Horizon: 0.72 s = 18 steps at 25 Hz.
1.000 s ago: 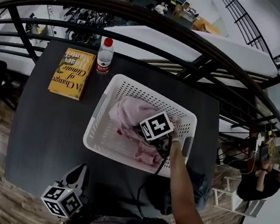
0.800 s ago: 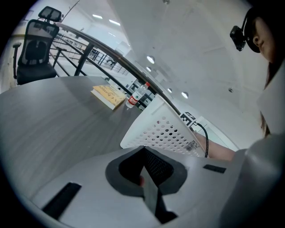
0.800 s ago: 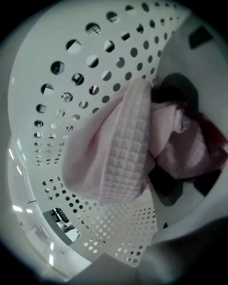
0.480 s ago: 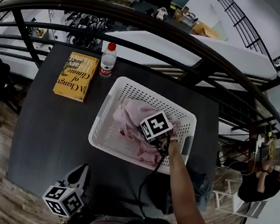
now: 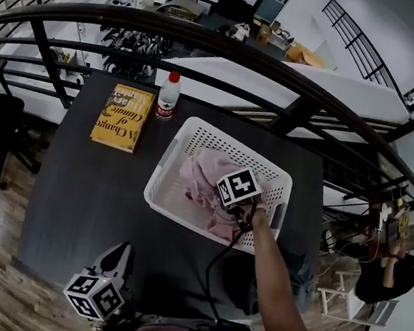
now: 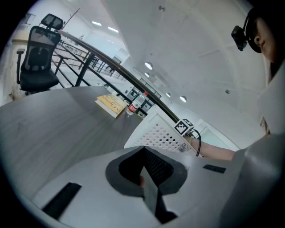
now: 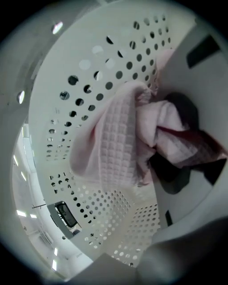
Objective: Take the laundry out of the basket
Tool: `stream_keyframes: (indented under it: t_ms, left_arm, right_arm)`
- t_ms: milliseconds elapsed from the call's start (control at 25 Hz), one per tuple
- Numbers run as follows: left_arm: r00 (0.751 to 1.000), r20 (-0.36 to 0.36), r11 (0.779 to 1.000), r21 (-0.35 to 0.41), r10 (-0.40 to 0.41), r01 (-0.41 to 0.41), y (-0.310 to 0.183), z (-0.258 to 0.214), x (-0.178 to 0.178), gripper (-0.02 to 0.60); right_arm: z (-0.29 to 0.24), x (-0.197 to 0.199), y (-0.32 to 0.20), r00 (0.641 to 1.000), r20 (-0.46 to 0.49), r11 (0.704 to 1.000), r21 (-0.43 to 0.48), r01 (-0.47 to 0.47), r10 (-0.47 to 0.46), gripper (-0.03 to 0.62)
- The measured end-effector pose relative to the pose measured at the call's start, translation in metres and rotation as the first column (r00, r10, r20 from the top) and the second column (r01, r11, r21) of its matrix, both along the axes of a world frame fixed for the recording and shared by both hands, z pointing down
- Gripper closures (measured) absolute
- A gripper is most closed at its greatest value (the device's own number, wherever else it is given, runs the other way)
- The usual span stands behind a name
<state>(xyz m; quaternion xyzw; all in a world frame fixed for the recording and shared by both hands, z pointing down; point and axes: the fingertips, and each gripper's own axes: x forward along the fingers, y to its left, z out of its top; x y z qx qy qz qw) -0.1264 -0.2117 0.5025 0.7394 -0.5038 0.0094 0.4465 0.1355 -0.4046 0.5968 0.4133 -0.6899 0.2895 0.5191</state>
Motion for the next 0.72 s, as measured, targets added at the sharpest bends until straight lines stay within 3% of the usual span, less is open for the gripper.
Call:
stream_keyframes:
  t_ms: [320, 720]
  left_arm:
    - [1.000, 0.017, 0.999, 0.036, -0.010, 0.009, 0.015, -0.014, -0.010, 0.584]
    - [0.999, 0.052, 0.998, 0.060, 0.001, -0.004, 0.034, -0.028, -0.016, 0.583]
  right_arm:
    - [-0.012, 0.019, 0.014, 0.997, 0.029, 0.996, 0.034, -0.079, 0.078, 0.456]
    - [-0.032, 0.016, 0.026, 0.996, 0.028, 0.991, 0.094, -0.091, 0.089, 0.473]
